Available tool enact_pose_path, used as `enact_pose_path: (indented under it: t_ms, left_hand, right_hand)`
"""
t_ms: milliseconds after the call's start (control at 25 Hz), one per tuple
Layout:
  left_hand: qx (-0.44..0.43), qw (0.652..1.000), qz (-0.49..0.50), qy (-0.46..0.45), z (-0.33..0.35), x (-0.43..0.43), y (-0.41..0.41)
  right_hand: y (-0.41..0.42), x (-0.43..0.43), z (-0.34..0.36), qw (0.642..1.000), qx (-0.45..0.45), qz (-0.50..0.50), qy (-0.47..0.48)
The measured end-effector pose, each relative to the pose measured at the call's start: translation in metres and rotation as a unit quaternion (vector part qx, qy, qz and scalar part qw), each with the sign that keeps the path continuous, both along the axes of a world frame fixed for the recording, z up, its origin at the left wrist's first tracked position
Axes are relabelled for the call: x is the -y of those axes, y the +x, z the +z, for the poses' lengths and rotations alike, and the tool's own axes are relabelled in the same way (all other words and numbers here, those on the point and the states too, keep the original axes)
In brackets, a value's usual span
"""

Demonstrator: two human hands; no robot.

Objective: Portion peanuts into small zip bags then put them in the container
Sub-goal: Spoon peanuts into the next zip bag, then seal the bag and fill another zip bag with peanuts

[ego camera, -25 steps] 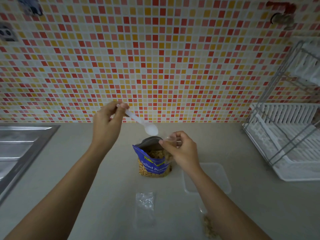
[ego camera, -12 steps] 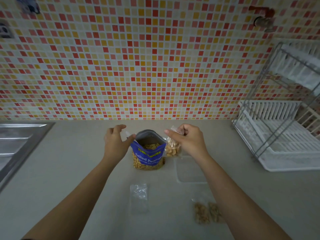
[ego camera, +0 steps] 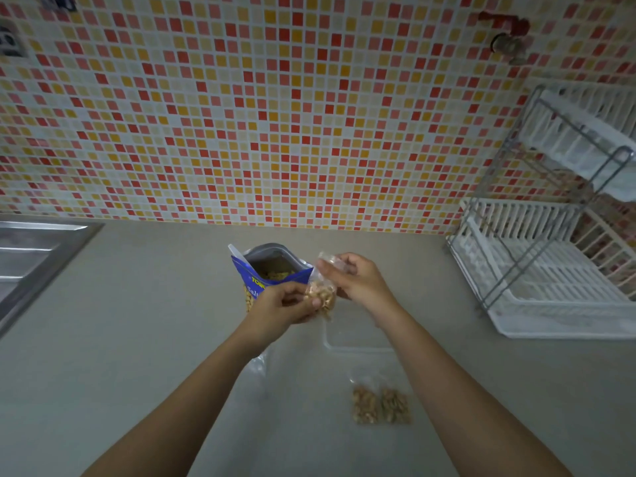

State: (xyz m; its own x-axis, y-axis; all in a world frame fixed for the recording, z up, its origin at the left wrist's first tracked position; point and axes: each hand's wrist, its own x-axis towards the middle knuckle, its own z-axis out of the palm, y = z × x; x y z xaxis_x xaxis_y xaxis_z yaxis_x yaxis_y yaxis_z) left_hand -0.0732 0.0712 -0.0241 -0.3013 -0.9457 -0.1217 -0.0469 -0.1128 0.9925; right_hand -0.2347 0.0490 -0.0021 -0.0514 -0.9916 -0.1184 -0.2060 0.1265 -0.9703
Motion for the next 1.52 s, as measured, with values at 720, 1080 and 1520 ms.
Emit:
enact_pose_path:
  t_ms: [720, 1080, 1520]
  left_hand:
    - [0.133, 0.983, 0.029, 0.126, -0.124, -0.081, -0.026]
    - [0.361, 0.927, 0.009, -0.105, -0.147, -0.091, -0.039]
    - [0.428, 0.889, 0.066, -0.150, -0.131, -0.051, 0.052]
  right_hand:
    - [-0.061, -0.068, -0.117, 0.978, -0.159, 0.136, 0.022]
    - [-0.041, -0.082, -0.160, 0.955, -0.295, 0.033, 0.008]
    - [0.014, -0.069, -0.144, 0.922, -0.345, 0.111, -0.135]
